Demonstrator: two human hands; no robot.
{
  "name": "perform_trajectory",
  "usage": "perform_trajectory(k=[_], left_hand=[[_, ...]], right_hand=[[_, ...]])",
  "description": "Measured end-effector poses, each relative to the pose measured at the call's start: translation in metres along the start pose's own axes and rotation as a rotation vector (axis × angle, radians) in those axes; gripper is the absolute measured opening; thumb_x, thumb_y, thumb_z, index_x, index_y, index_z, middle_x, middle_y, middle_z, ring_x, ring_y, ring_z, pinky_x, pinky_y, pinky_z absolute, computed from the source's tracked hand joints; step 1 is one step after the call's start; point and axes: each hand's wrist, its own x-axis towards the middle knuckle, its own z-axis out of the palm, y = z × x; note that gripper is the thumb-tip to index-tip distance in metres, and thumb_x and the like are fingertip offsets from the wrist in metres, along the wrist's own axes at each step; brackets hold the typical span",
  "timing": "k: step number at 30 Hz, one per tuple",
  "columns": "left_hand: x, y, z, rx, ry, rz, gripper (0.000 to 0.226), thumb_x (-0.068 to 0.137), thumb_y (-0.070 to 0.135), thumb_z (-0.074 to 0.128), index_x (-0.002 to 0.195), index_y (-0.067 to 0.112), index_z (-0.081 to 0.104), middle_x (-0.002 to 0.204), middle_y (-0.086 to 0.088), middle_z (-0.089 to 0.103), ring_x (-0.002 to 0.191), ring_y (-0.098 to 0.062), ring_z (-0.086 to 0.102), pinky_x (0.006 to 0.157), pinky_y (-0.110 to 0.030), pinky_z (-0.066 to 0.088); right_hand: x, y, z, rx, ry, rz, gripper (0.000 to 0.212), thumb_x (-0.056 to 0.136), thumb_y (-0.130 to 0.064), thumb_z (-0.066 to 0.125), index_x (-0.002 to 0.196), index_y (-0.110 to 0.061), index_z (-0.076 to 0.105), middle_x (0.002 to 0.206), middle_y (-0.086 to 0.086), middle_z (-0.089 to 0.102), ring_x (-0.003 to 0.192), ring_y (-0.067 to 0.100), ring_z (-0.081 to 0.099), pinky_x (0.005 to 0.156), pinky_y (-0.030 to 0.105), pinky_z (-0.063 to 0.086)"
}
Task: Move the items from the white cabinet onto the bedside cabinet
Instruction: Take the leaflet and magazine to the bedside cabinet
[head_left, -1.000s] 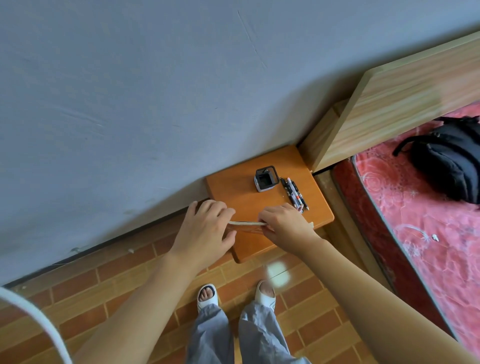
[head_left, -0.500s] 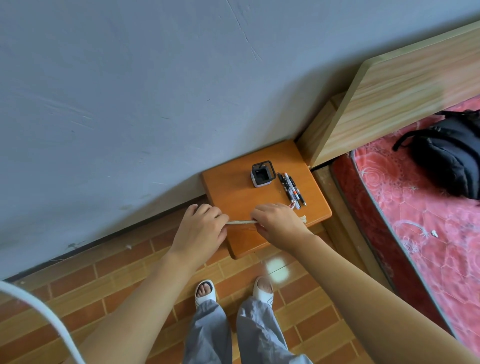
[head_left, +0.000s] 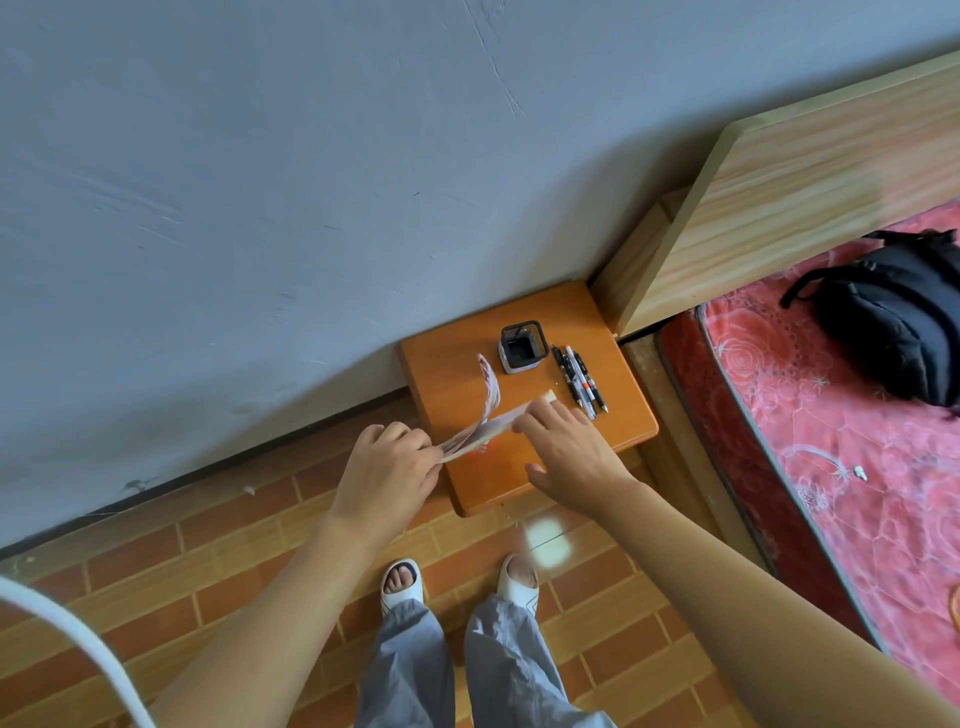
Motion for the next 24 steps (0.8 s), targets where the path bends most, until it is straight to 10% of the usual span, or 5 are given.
perform_trajectory(k=[10, 18, 24], left_hand=[[-0.008, -0.008, 0.007, -0.054, 0.020, -0.032, 0.011, 0.094, 0.029, 0.069, 0.101, 0.031, 0.077, 0.101, 0.011, 0.071, 0.098, -0.015, 0.061, 0.086, -0.036, 0.048], [-0.012, -0.010, -0.001, -0.125, 0.023, -0.061, 0.011, 0.092, 0.027, 0.072, 0.099, 0.029, 0.080, 0.101, 0.012, 0.071, 0.097, -0.012, 0.060, 0.084, -0.036, 0.051], [-0.017, -0.012, -0.001, -0.232, 0.001, -0.162, 0.009, 0.089, 0.025, 0.073, 0.095, 0.029, 0.079, 0.100, 0.014, 0.071, 0.091, -0.006, 0.057, 0.080, -0.031, 0.050]], right_hand=[[0.044, -0.019, 0.008, -0.047, 0.004, -0.163, 0.083, 0.076, -0.037, 0.085, 0.146, -0.029, 0.041, 0.155, 0.001, 0.039, 0.144, 0.025, 0.036, 0.115, 0.048, 0.037], [0.060, 0.001, 0.006, -0.167, -0.017, -0.198, 0.017, 0.086, -0.032, 0.073, 0.101, -0.027, 0.068, 0.107, -0.008, 0.064, 0.126, 0.021, 0.050, 0.121, 0.055, 0.023], [0.047, 0.016, 0.005, -0.168, -0.041, -0.165, 0.006, 0.087, -0.028, 0.072, 0.090, -0.027, 0.067, 0.090, -0.010, 0.065, 0.102, 0.017, 0.058, 0.119, 0.050, 0.027]])
